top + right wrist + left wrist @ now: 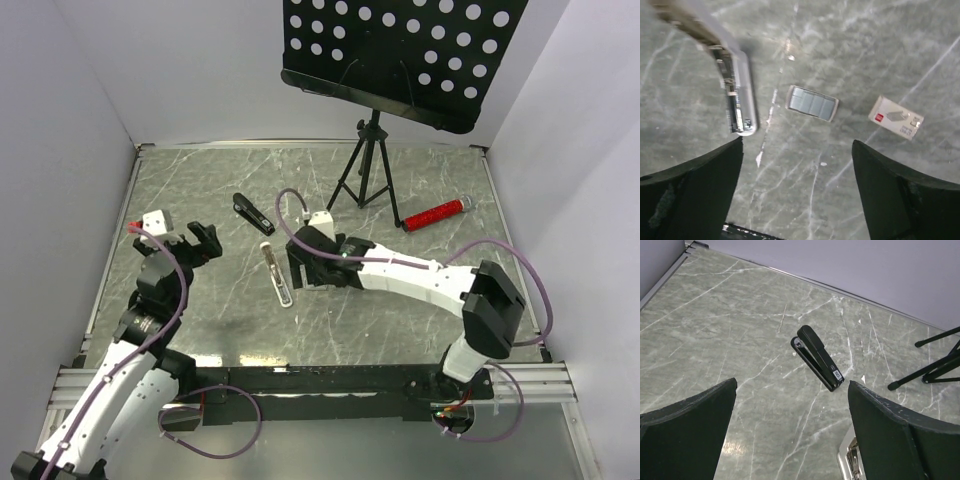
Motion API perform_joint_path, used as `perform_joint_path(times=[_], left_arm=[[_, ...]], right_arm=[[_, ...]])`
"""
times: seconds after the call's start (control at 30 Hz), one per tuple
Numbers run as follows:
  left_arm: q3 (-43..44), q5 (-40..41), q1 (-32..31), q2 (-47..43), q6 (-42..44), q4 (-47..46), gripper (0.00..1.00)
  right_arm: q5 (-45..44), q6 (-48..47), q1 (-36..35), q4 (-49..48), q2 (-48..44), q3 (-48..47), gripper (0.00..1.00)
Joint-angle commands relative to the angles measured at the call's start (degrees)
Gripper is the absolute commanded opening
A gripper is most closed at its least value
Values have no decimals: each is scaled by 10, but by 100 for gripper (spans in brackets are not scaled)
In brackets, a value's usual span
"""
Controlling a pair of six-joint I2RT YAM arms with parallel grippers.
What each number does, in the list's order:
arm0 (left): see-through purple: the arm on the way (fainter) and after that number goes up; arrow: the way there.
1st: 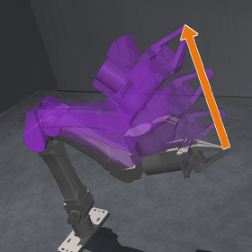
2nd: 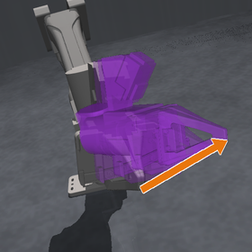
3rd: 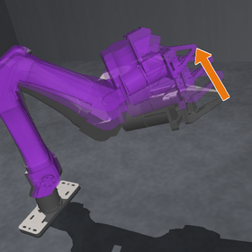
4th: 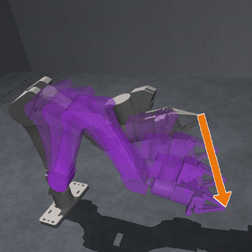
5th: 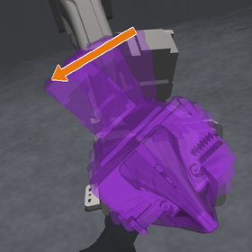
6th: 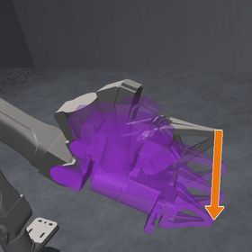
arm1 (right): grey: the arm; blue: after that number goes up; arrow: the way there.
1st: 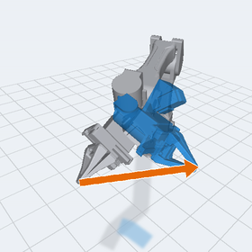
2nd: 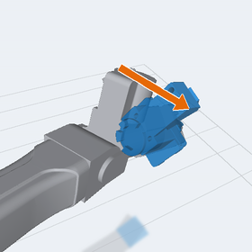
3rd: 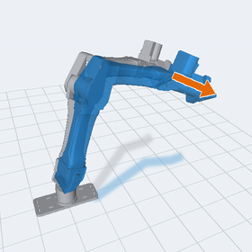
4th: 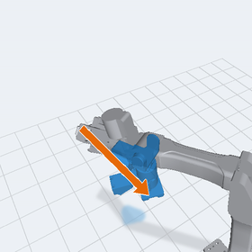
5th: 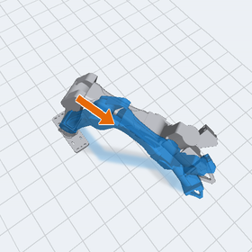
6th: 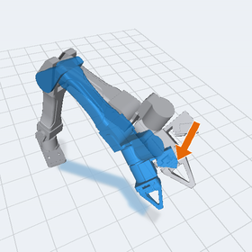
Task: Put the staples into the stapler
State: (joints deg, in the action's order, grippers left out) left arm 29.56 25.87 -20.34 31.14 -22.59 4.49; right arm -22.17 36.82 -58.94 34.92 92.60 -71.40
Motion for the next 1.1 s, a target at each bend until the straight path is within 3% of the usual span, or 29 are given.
perform_joint_path(times=[0.0, 0.47, 1.07], left_arm=[[-6, 16, -3, 0, 8, -58, 97], [-10, 54, -34, -24, 23, -61, 97], [-12, 51, -47, -30, 31, -63, 97]], right_arm=[[54, 61, 42, 93, 39, -50, 86], [93, 68, 61, 133, 197, -178, 43], [81, 91, 64, 142, 243, -183, 30]])
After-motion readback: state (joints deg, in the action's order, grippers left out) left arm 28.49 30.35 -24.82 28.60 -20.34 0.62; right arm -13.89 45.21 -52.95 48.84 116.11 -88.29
